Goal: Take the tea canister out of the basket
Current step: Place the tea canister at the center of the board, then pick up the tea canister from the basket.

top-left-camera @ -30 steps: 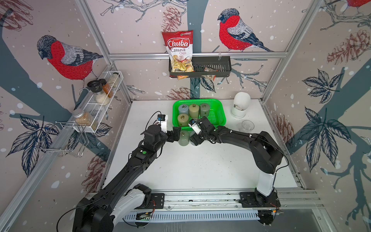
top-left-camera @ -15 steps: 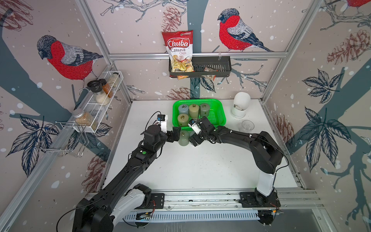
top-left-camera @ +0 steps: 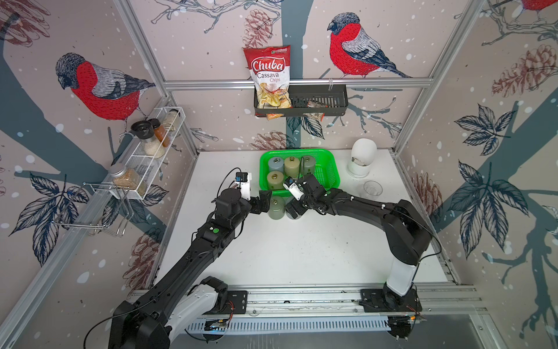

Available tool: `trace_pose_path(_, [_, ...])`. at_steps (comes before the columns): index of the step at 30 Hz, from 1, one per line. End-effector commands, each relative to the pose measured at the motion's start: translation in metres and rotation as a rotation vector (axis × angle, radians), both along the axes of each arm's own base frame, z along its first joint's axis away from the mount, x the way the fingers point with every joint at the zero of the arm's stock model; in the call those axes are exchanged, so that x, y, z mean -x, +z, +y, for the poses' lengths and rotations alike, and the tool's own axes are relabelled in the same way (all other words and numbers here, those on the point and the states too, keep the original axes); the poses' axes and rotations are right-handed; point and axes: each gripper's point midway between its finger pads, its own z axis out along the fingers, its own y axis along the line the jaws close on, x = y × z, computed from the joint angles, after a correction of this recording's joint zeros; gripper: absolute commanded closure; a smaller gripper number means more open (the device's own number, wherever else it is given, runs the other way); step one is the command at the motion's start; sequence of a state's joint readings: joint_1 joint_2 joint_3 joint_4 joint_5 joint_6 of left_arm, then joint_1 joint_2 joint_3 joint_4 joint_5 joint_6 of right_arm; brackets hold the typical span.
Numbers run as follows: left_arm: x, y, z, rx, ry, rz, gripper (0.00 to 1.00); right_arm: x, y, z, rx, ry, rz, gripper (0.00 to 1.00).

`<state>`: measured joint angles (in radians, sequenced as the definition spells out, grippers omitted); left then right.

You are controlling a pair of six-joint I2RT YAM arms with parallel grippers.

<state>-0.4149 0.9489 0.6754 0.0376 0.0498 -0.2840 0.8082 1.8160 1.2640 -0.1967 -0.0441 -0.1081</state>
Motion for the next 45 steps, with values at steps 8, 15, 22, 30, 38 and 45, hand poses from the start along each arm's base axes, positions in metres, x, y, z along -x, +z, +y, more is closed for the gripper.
trace_pose_path(8, [0.004, 0.025, 0.003, 0.071, 0.019, -0.060, 0.03, -0.018, 0.072, 0.003, -0.116, 0.006, -0.120, 0.00])
trace_pose_path(15, [0.007, 0.032, 0.006, 0.078, 0.025, -0.080, 0.03, -0.046, 0.073, 0.024, -0.108, 0.008, -0.108, 0.00])
trace_pose_path(22, [0.008, 0.036, 0.007, 0.078, 0.028, -0.092, 0.03, -0.066, 0.060, 0.046, -0.108, 0.029, -0.074, 0.00])
trace_pose_path(30, [0.007, 0.036, 0.007, 0.070, 0.026, -0.091, 0.03, -0.087, 0.036, 0.058, -0.072, 0.017, -0.061, 0.00])
trace_pose_path(38, [0.008, 0.033, 0.008, 0.052, 0.025, -0.091, 0.03, -0.103, 0.019, 0.065, -0.097, 0.003, -0.034, 0.00])
trace_pose_path(45, [0.008, 0.030, 0.009, 0.047, 0.028, -0.086, 0.03, -0.108, 0.001, 0.074, -0.077, 0.011, 0.001, 0.00])
